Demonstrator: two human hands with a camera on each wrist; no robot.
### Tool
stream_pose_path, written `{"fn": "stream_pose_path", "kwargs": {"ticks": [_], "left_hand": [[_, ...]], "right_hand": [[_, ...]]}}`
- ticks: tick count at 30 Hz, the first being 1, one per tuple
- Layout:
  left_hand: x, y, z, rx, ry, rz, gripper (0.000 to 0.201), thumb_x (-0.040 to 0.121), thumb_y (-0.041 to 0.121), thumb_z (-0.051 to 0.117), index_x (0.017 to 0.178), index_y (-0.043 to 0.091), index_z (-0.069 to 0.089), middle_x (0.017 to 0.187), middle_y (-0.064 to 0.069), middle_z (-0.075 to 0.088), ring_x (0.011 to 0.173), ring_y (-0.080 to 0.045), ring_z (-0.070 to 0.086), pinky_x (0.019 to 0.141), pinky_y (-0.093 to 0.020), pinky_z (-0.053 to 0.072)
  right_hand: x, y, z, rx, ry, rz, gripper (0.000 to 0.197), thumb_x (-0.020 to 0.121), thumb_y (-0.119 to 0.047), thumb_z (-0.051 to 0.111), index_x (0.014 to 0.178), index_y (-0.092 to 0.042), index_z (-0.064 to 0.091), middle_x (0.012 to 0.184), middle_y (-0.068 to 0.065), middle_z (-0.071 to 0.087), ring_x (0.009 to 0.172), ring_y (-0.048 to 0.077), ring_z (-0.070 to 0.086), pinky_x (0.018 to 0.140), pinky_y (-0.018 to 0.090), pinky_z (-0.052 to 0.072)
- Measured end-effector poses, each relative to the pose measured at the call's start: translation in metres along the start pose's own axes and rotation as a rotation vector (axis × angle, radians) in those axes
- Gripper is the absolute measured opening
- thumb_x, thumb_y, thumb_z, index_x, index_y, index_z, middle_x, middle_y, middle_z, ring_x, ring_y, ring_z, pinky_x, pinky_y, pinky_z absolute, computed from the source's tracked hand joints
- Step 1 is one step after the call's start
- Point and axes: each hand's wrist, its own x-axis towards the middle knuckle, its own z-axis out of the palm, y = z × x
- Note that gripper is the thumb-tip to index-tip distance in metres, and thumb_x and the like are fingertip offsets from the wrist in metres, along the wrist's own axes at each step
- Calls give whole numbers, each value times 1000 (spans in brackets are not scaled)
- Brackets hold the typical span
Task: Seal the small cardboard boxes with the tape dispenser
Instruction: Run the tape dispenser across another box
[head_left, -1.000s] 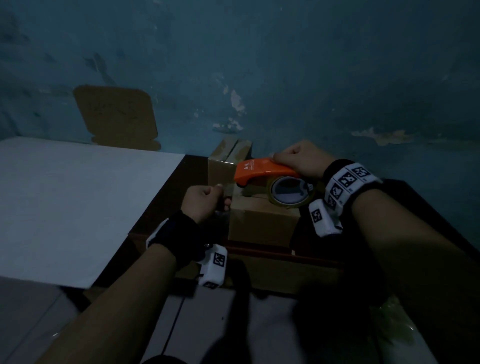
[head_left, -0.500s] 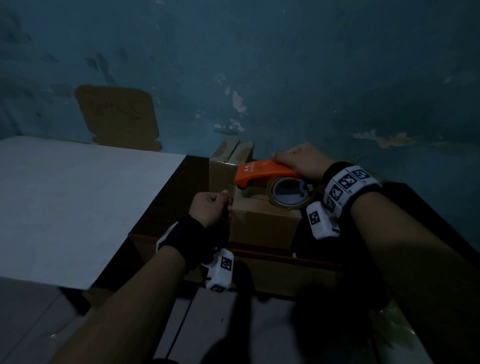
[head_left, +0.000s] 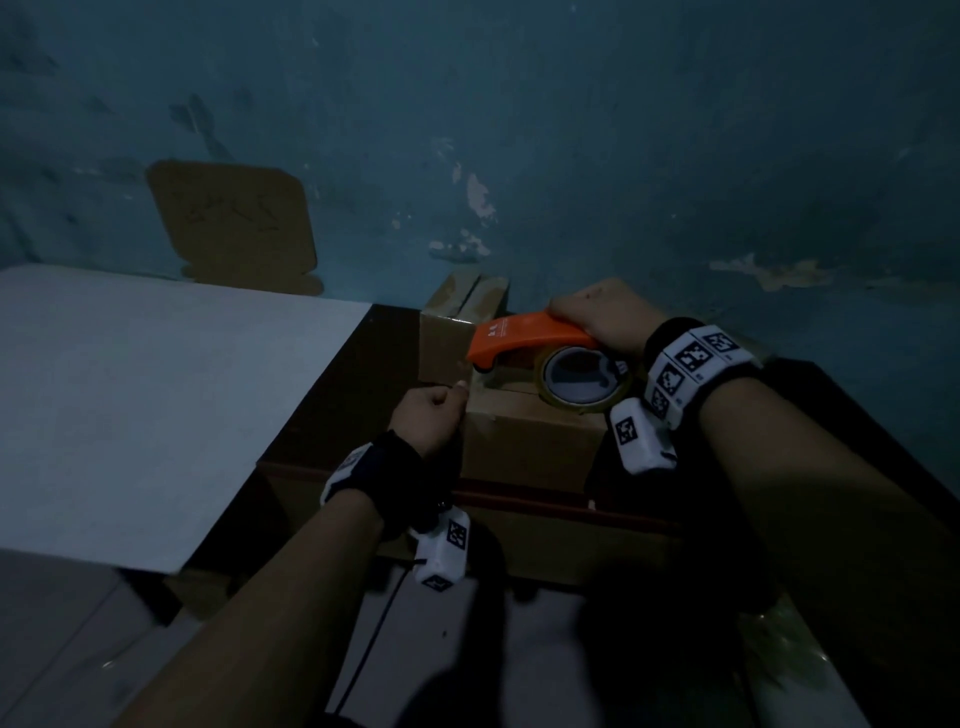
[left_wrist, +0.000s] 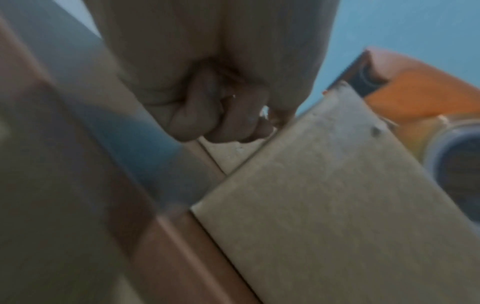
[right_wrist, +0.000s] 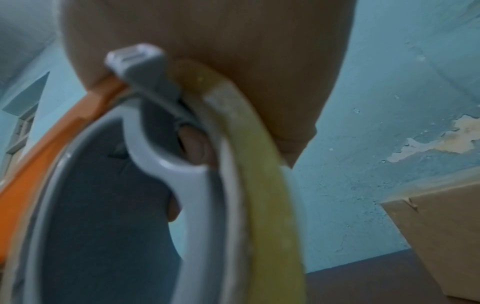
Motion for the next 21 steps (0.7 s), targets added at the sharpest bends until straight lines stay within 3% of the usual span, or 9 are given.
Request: {"fn": "stream_pose_path", "kwargs": {"ticks": [2, 6, 8, 10, 12, 14, 16, 18, 21], "left_hand": [[-2, -1, 0, -77, -48, -82, 50, 96, 47, 48, 73, 4, 61, 72, -19, 58, 64, -26, 57, 62, -27, 41], [-9, 0, 3, -299, -150, -287, 46, 94, 54, 49, 92, 11, 67, 61, -3, 57, 52, -15, 48, 49, -22, 37], [-8, 3, 5, -336, -173, -327, 43, 95, 53, 47, 90, 13, 61, 50, 0, 48, 42, -14, 41, 43, -21, 32], [-3, 6, 5, -261, -106, -281, 37, 97, 47, 47, 83, 13, 55, 59, -2, 50, 50, -15, 46, 49, -24, 37], [1, 12, 2, -161, -48, -193, 33, 98, 41, 48, 79, 15, 53, 74, -4, 55, 66, -14, 52, 62, -29, 41], [1, 16, 2, -186, -60, -197, 25, 99, 37, 47, 88, 15, 55, 86, -4, 59, 79, -15, 57, 71, -30, 44], [1, 14, 4, -224, -75, -221, 20, 100, 32, 46, 96, 16, 57, 95, -5, 61, 90, -18, 59, 82, -32, 46], [-2, 11, 6, -193, -73, -215, 15, 101, 24, 45, 93, 18, 56, 100, -7, 61, 97, -22, 58, 90, -36, 46], [-3, 5, 10, -117, -26, -205, 16, 98, 14, 46, 86, 17, 55, 103, -9, 60, 94, -21, 57, 83, -33, 46]], "right_hand": [[-1, -2, 0, 11, -4, 3, 40, 87, -45, 59, 64, -13, 53, 58, 7, 46, 51, 20, 46, 53, 30, 36], [0, -2, 0, 24, -3, -2, 39, 87, -41, 60, 63, -13, 49, 58, 8, 43, 51, 21, 43, 53, 29, 34], [0, -2, 2, 14, -7, -15, 37, 88, -41, 58, 70, -10, 53, 62, 12, 45, 54, 22, 44, 53, 29, 35], [1, -1, 3, -21, 10, -4, 35, 91, -41, 55, 75, -9, 56, 64, 12, 47, 55, 21, 45, 51, 25, 36], [1, -1, 2, -40, 16, 3, 35, 91, -41, 54, 74, -10, 54, 62, 6, 47, 53, 16, 44, 54, 28, 37], [0, -1, 2, -37, 4, -21, 37, 89, -43, 55, 69, -12, 52, 59, 4, 44, 51, 17, 43, 55, 30, 35], [-1, -2, 2, -52, 33, 0, 33, 93, -38, 53, 76, -10, 55, 61, 1, 47, 53, 13, 43, 55, 29, 37], [-3, -4, 3, -61, 38, 17, 32, 95, -37, 52, 81, -8, 57, 64, 1, 48, 56, 12, 44, 56, 25, 38], [-4, -6, 2, -66, -9, -9, 38, 88, -44, 52, 72, -10, 54, 60, 8, 43, 52, 18, 43, 57, 31, 36]]}}
